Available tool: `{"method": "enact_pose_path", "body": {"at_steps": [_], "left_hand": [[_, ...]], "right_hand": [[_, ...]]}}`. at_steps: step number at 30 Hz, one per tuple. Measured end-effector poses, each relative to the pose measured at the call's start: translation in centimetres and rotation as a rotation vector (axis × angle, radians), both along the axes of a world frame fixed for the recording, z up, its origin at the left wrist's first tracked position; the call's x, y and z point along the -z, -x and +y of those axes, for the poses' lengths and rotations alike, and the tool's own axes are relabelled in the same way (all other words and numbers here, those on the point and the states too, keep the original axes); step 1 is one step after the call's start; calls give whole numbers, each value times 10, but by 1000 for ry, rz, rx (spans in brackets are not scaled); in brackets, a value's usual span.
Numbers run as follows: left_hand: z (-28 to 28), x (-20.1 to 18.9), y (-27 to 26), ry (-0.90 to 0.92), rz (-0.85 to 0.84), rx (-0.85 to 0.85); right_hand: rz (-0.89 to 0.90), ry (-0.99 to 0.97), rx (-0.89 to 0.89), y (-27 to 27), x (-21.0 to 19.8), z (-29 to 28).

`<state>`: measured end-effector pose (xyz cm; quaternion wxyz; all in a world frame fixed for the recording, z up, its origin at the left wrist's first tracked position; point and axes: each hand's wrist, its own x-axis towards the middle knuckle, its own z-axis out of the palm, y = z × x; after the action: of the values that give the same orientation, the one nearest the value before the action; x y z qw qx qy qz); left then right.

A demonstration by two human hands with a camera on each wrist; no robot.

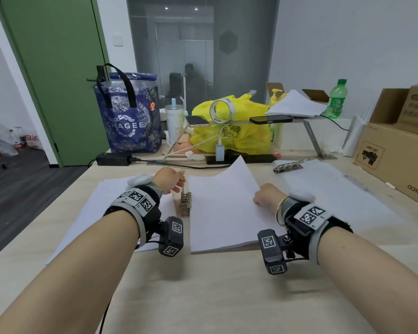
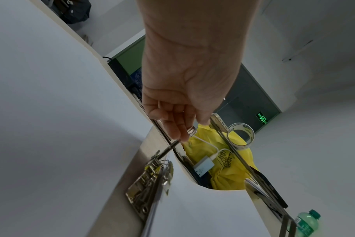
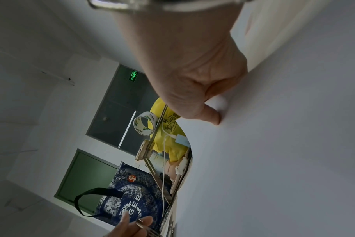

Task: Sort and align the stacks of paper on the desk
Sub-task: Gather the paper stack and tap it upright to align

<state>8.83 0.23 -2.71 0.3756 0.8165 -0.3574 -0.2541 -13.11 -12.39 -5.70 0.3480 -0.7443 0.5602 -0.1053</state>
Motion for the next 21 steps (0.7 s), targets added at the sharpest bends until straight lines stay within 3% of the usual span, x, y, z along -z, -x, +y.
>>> {"method": "enact_pose_path", "body": {"at_steps": [10,16,21], "left_hand": [[20,-4,-6,-29,-34,67],[27,-7,-11,-147,172,119],[28,2,-15,-237,222,136]], "right_hand": [[135,13,-42,-5,-1,-1],[199,34,-90,-4,-14,9],[315,116,-215,-7,-6,2]]}}
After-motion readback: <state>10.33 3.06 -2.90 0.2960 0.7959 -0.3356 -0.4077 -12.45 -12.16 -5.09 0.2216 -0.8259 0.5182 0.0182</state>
